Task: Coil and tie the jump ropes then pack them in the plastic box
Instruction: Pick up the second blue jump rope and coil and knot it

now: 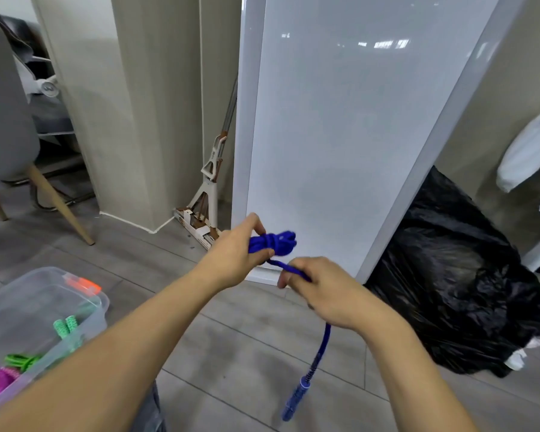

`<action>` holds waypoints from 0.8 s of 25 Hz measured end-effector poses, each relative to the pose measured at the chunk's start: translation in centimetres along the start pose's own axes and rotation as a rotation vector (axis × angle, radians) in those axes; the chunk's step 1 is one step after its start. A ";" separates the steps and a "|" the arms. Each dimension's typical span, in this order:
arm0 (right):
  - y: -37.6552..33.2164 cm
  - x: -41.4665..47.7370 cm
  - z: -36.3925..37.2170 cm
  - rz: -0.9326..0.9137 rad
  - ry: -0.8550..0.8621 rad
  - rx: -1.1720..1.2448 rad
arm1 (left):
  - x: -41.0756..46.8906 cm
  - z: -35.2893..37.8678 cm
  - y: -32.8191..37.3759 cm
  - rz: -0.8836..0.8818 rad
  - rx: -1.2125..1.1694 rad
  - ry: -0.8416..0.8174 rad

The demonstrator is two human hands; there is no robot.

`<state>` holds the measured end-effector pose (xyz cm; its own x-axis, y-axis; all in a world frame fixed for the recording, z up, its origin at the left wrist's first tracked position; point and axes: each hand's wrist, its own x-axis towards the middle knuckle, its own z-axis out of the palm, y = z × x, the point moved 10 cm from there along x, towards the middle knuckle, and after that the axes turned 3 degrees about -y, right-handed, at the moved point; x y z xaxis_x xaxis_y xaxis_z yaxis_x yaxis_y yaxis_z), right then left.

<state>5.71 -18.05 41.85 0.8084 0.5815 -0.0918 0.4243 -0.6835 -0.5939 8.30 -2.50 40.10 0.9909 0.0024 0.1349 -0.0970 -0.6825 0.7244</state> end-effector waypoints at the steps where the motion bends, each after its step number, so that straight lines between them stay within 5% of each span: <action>1: 0.2 -0.1 -1.2 -0.022 0.073 0.034 | 0.0 0.7 0.0 0.018 0.088 -0.109; 4: 0.9 -1.2 -4.9 -0.069 0.287 0.240 | -2.0 3.5 1.2 -0.013 -0.061 -0.522; 9: 3.0 -0.7 -4.2 0.007 0.334 0.672 | -6.2 5.9 6.7 -0.024 -0.819 -0.894; 12: 4.2 0.3 -2.0 0.117 0.272 0.691 | -3.7 4.4 6.8 -0.074 -1.287 -0.617; 14: 4.3 0.3 -0.6 0.173 0.144 0.702 | -1.5 3.1 3.9 -0.168 -1.324 -0.284; 17: 4.7 -0.6 0.7 0.241 -0.038 0.572 | -0.7 1.9 -0.9 -0.306 -1.133 0.009; 20: 4.6 -2.2 0.7 0.249 -0.186 0.488 | -1.0 -0.1 -1.3 -0.186 -0.482 0.116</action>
<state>5.59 -22.22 38.77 0.7556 0.5270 -0.3891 -0.0429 -0.5529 -0.8322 7.40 -1.50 39.08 0.9811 0.1912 0.0284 0.0206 -0.2493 0.9682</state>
